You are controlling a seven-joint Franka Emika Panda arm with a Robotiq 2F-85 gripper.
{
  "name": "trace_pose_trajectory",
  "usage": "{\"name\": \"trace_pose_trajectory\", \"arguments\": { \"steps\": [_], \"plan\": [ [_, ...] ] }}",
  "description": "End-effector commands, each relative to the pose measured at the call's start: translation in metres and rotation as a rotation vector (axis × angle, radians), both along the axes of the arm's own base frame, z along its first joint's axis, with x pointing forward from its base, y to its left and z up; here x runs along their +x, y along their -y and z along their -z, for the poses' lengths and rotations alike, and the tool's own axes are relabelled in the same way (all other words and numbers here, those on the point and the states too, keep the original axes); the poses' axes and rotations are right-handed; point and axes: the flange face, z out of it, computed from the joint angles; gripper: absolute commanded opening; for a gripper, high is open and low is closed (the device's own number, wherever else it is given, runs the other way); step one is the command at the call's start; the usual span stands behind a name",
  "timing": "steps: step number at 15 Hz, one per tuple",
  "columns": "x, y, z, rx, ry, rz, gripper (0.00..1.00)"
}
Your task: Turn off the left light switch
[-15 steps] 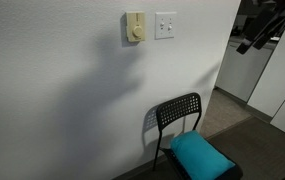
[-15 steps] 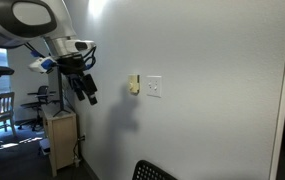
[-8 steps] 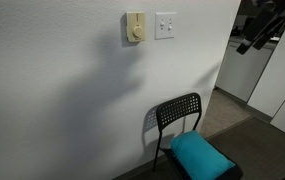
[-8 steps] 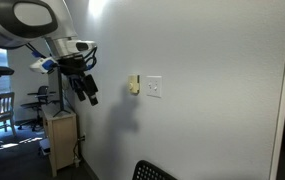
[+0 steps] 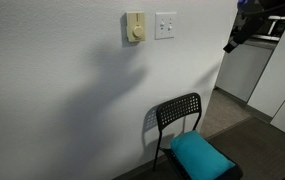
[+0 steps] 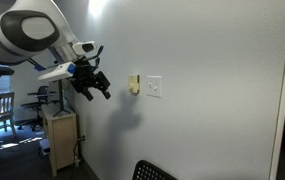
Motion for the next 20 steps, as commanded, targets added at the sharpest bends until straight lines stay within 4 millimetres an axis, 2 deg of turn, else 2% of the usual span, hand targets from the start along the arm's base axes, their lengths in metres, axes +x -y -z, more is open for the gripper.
{"name": "trace_pose_trajectory", "arguments": {
  "steps": [1,4,5,13,16,20],
  "plan": [
    [0.025,-0.006,0.015,-0.028,0.065,-0.146,1.00],
    [0.046,0.000,0.024,-0.082,0.094,-0.196,1.00],
    [0.028,-0.005,0.019,-0.047,0.077,-0.159,1.00],
    [0.033,-0.006,0.023,-0.056,0.089,-0.172,1.00],
    [0.053,-0.006,0.018,-0.125,0.153,-0.225,1.00],
    [0.081,-0.017,-0.011,-0.256,0.287,-0.354,1.00]
  ]
}}
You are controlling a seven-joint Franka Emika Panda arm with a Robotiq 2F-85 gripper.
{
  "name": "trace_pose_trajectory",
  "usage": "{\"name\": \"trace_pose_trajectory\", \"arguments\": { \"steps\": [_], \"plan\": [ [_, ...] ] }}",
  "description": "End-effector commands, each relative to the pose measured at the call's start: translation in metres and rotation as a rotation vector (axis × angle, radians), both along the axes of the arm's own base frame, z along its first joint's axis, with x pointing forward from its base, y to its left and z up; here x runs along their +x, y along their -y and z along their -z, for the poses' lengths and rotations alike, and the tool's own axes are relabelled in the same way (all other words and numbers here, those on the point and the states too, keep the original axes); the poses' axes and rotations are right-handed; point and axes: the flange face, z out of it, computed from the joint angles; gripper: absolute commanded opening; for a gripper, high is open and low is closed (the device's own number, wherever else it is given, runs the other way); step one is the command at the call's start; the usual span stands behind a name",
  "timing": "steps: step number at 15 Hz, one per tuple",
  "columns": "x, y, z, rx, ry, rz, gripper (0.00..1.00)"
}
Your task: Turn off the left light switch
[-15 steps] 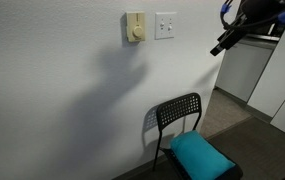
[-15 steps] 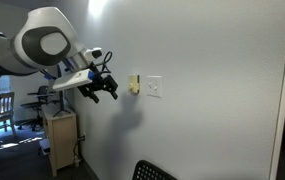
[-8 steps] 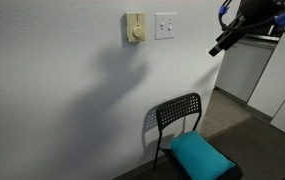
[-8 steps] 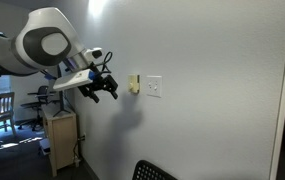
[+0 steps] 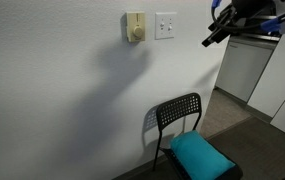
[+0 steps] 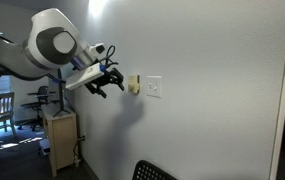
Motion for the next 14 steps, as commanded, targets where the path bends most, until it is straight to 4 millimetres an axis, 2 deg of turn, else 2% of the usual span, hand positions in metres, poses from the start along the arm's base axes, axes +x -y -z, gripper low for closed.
{"name": "trace_pose_trajectory", "arguments": {
  "steps": [1,4,6,11,14],
  "plan": [
    [0.039,-0.008,-0.022,-0.127,0.095,-0.118,1.00],
    [0.063,-0.020,-0.037,-0.241,0.122,-0.219,1.00],
    [0.082,-0.025,-0.040,-0.308,0.127,-0.289,1.00],
    [0.125,-0.025,-0.033,-0.461,0.108,-0.457,1.00],
    [0.140,-0.019,-0.029,-0.537,0.102,-0.503,1.00]
  ]
}}
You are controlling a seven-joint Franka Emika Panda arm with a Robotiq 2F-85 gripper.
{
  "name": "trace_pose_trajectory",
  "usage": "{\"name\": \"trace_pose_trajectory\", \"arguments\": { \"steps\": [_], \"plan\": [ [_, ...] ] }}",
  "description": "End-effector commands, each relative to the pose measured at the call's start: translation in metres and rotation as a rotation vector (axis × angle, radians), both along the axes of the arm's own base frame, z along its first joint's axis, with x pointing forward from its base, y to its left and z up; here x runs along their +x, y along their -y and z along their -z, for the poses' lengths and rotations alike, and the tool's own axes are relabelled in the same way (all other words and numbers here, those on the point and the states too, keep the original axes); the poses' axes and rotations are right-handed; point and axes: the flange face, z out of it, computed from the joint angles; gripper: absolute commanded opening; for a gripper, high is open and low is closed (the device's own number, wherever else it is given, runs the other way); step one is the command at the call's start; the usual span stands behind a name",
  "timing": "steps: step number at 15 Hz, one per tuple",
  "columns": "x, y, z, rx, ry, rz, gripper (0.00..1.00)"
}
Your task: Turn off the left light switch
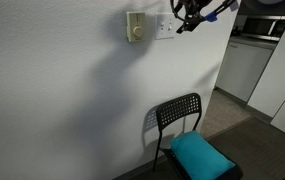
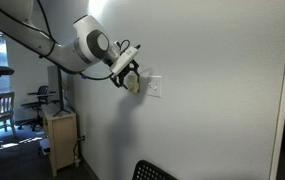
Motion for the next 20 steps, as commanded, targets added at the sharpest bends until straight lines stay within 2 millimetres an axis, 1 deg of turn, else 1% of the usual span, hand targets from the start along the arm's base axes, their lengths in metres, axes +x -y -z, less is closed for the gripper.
{"name": "trace_pose_trajectory", "arguments": {
  "steps": [1,5,6,9,10,11,14,20],
  "plan": [
    [0.025,0.009,0.001,-0.101,-0.001,-0.040,1.00],
    [0.035,0.012,0.005,-0.140,0.001,-0.038,1.00],
    [0.025,0.007,0.005,-0.096,0.005,-0.038,1.00],
    [0.027,0.007,0.006,-0.106,0.002,-0.037,1.00],
    [0.024,0.006,0.007,-0.128,-0.010,-0.031,1.00],
    [0.023,0.006,0.011,-0.141,-0.024,-0.030,1.00],
    [0.019,0.003,0.017,-0.172,-0.052,-0.021,1.00],
    [0.024,-0.001,0.026,-0.248,-0.020,0.009,1.00]
  ]
}}
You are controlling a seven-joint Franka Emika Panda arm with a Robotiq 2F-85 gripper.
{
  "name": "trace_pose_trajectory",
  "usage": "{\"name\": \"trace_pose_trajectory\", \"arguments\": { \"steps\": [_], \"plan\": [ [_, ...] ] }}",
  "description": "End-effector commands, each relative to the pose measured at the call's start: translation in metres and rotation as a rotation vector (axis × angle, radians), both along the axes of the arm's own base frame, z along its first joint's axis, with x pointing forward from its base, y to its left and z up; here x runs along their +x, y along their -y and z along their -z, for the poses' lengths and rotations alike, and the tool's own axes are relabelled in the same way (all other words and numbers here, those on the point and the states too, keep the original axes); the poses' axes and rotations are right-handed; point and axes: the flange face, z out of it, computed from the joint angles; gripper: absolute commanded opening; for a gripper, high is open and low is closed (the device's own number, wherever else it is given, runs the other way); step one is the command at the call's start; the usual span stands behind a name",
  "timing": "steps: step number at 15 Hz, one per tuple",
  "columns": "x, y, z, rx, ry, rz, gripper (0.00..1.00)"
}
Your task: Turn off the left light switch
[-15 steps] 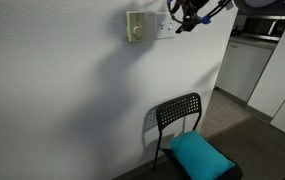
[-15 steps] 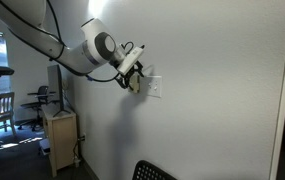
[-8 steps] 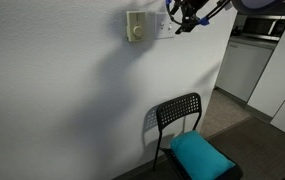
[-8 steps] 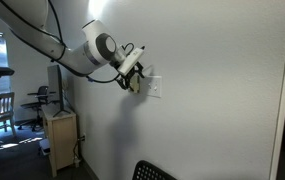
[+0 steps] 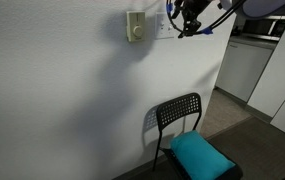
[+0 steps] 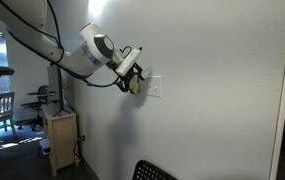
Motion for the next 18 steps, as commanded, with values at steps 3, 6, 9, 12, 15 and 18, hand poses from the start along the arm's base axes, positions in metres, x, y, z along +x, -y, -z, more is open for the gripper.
{"name": "trace_pose_trajectory", "arguments": {
  "steps": [3,6,9,12,15,18],
  "plan": [
    [0.009,-0.002,0.018,-0.003,-0.012,0.022,1.00],
    [0.018,-0.006,0.036,0.033,-0.059,0.009,1.00],
    [0.028,-0.009,0.045,0.060,-0.081,-0.006,1.00],
    [0.041,-0.007,0.038,0.055,-0.074,-0.014,1.00],
    [0.052,-0.007,0.024,0.046,-0.041,-0.022,1.00],
    [0.061,-0.006,0.013,0.040,-0.019,-0.027,1.00]
  ]
}}
